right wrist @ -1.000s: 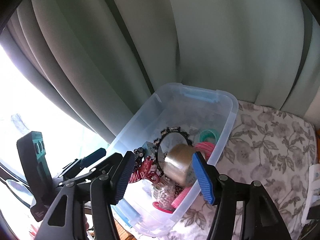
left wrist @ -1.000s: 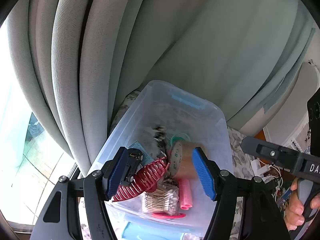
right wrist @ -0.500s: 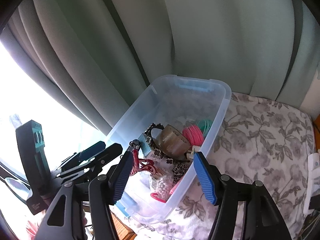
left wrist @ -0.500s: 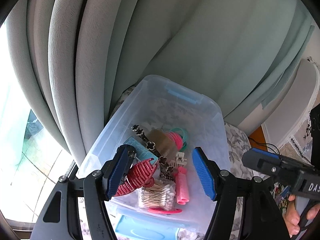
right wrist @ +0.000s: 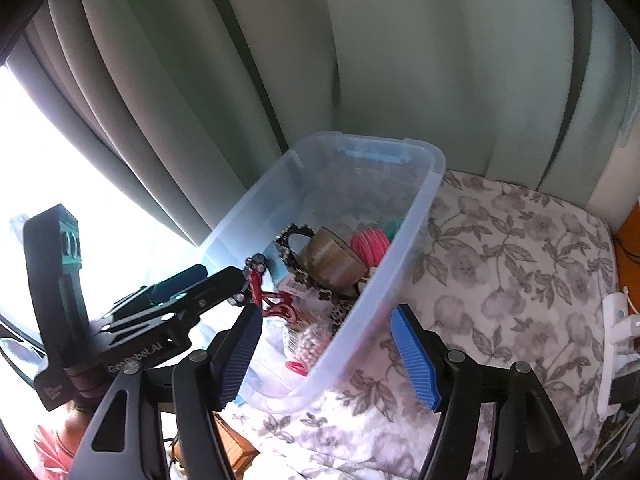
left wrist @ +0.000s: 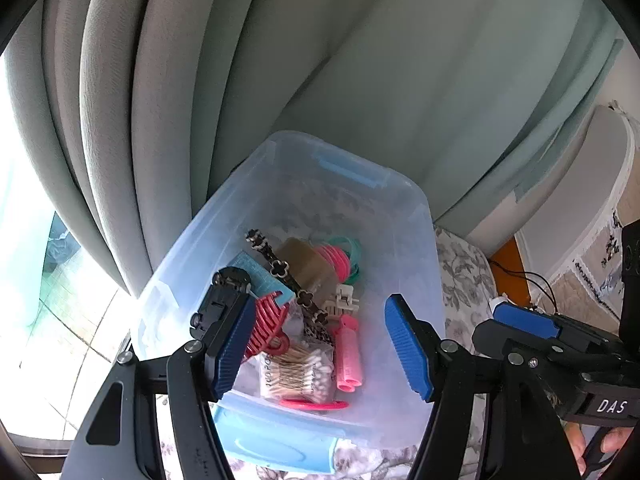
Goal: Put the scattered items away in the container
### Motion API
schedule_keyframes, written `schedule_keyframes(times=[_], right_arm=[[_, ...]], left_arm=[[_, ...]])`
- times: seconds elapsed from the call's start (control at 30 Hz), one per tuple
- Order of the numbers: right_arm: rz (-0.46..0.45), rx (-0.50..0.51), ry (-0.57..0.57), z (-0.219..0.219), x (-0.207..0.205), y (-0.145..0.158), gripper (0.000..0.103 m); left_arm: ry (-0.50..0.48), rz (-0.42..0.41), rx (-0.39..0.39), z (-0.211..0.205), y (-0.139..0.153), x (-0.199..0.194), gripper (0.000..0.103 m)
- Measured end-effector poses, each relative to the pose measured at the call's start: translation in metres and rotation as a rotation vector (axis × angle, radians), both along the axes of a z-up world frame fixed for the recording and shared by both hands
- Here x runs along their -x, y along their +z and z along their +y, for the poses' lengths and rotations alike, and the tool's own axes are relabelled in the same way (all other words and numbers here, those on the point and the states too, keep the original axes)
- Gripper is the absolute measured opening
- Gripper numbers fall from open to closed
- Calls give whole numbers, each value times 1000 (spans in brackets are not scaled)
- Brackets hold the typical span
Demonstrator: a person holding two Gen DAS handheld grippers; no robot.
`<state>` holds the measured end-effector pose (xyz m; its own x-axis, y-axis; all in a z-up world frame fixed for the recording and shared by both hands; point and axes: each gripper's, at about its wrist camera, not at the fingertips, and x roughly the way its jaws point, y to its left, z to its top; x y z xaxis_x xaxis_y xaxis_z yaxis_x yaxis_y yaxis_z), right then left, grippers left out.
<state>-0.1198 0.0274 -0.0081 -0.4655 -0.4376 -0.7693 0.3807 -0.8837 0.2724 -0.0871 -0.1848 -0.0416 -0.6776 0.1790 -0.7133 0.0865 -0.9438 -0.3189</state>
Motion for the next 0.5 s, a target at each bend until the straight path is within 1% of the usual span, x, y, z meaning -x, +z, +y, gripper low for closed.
schedule_keyframes(times=[0.1, 0.13, 0.17, 0.27, 0.3, 0.37, 0.5], right_arm=[[6, -10, -10, 5, -3, -1, 71], [5, -13, -12, 7, -4, -1, 71], [5, -17, -14, 8, -4, -1, 74], [5, -21, -19, 12, -6, -1, 76], [5, -18, -19, 13, -6, -2, 80], [6, -10, -18, 15, -8, -2, 85], [14, 3, -6, 18, -13, -1, 85]], left_arm=[[-7, -12, 1, 5, -1, -1, 70], [-7, -17, 7, 6, -1, -1, 75], [-6, -17, 17, 8, 0, -1, 77], [-13, -10, 26, 13, 2, -4, 79], [-17, -7, 27, 14, 3, -4, 80], [-20, 3, 33, 17, 5, -6, 86], [-41, 29, 46, 24, 9, -10, 90]])
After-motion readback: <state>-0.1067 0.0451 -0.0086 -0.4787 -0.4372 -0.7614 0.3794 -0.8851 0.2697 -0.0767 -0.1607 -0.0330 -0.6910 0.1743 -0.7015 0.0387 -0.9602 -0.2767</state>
